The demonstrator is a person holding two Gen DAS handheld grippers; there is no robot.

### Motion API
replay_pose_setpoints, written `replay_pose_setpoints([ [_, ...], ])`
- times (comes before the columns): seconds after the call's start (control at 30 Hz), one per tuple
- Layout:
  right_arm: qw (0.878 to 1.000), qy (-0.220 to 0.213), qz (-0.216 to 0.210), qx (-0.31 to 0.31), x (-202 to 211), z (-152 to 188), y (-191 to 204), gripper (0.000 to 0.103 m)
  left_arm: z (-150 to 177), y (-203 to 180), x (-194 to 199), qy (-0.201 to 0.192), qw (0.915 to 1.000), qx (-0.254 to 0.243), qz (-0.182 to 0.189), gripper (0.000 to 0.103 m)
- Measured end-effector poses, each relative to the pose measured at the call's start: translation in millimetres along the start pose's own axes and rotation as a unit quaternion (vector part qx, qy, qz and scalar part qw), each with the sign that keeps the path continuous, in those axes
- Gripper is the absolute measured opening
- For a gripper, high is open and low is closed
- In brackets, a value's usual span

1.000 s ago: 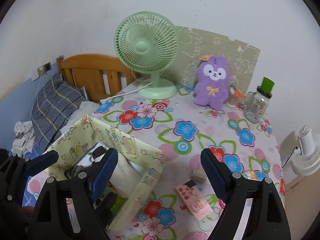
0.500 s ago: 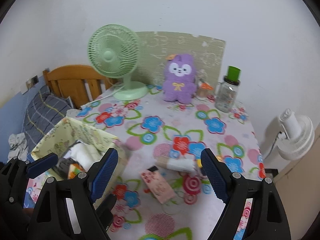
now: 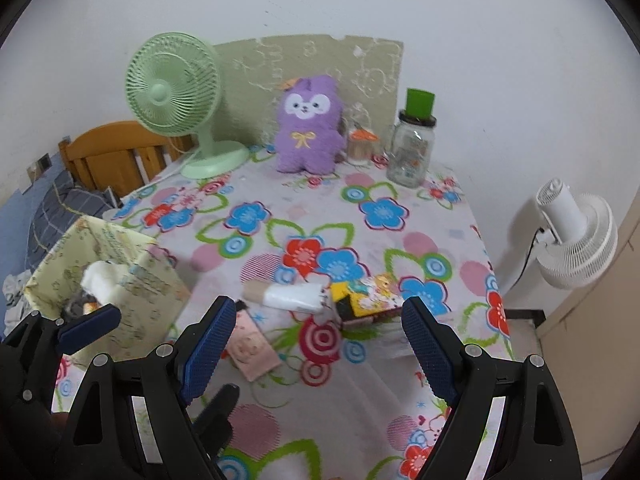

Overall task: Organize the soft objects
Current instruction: 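Move both tools back over the table toward the yellow snack box, then close the right tool on the yellow cartoon snack box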

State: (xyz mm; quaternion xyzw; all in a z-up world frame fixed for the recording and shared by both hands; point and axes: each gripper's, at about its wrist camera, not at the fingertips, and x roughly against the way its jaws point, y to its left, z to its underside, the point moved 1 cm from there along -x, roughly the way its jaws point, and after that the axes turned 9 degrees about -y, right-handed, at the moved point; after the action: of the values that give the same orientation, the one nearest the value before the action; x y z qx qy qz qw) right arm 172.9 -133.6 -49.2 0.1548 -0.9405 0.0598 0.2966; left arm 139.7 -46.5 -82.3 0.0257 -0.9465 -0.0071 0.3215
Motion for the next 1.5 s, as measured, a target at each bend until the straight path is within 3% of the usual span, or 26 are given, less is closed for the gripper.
replay_pose_setpoints([
  [0.5,0.998,0.056,0.002,-0.009,-62,25,-23,0.087,13,-7,-65,0.054,0.9986,0.001,0.0,0.097],
  [1.0,0.995,0.096,0.006,-0.004,-117,39,-26,0.087,23,3,-102,0.09,0.9957,0.022,-0.006,0.097],
  [1.33,0.996,0.09,0.023,0.001,-121,32,-31,0.087,28,5,-111,0.103,0.9942,0.032,-0.003,0.089],
  [1.5,0.994,0.09,0.053,0.002,-126,30,-41,0.087,27,7,-108,0.1,0.9943,0.038,-0.005,0.072],
])
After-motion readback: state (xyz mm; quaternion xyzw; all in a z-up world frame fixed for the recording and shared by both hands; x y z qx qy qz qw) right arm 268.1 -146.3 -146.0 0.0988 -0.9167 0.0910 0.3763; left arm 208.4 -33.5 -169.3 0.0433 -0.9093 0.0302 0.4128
